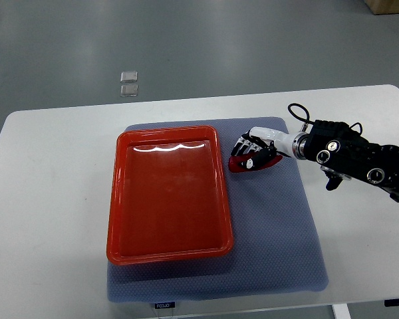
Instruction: Place red pepper on red tray
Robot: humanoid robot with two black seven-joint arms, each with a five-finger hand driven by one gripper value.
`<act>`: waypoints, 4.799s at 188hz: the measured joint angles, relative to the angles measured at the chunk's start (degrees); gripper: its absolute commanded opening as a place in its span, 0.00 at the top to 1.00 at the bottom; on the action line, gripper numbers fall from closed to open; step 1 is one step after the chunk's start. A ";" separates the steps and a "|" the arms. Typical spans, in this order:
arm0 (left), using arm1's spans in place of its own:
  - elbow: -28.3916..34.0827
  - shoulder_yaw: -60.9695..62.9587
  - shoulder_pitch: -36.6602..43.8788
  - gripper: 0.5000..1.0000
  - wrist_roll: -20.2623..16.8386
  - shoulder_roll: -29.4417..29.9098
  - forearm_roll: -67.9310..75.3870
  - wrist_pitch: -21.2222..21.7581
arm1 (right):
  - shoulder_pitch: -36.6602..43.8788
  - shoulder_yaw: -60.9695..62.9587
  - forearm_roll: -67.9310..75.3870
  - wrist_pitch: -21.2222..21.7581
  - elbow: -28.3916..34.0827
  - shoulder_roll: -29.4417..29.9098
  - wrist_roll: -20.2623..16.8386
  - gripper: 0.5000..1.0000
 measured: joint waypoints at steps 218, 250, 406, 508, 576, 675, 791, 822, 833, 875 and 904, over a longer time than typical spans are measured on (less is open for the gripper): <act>0.09 0.00 0.07 0.00 -0.05 0.00 0.00 0.01 | 2.05 0.17 0.13 0.16 0.16 -1.46 0.21 0.86; 0.09 0.00 0.06 0.00 -0.03 0.00 0.00 0.01 | 2.63 0.18 0.19 0.41 0.22 -1.93 0.21 0.86; 0.35 -0.17 0.07 0.00 -0.08 0.00 0.00 -0.01 | 25.12 -15.60 1.66 2.41 1.03 14.36 2.33 0.86; 0.26 -0.19 0.46 0.00 -0.09 0.00 0.00 -0.01 | 18.26 -17.15 0.71 -0.27 -6.02 19.26 2.39 0.85; 0.26 -0.16 0.44 0.00 -0.09 0.00 0.00 0.01 | 14.58 -17.15 0.54 -2.98 -7.28 19.25 2.49 0.83; 0.34 -0.18 0.42 0.00 -0.09 0.00 0.00 0.01 | 12.89 -16.75 0.86 -3.92 -8.27 19.25 3.10 0.39; 0.28 -0.15 0.42 0.00 -0.09 0.00 0.00 -0.01 | 4.32 22.83 11.79 -5.14 -8.27 18.67 7.83 0.23; 0.28 -0.02 0.41 0.00 -0.10 0.00 0.00 -0.01 | -4.45 39.41 20.06 -4.75 -8.21 18.19 10.28 0.23; 0.27 -0.01 0.42 0.00 -0.09 0.00 0.00 -0.01 | -6.81 43.50 23.17 -4.59 -8.20 18.23 10.49 0.22; 0.30 0.00 0.42 0.00 -0.09 0.00 0.00 -0.01 | -13.13 50.01 34.66 -3.85 -8.16 17.79 10.75 0.21; 0.35 -0.07 0.42 0.00 -0.09 0.00 0.00 0.00 | -16.17 50.25 37.68 -1.55 -8.14 17.14 12.60 0.21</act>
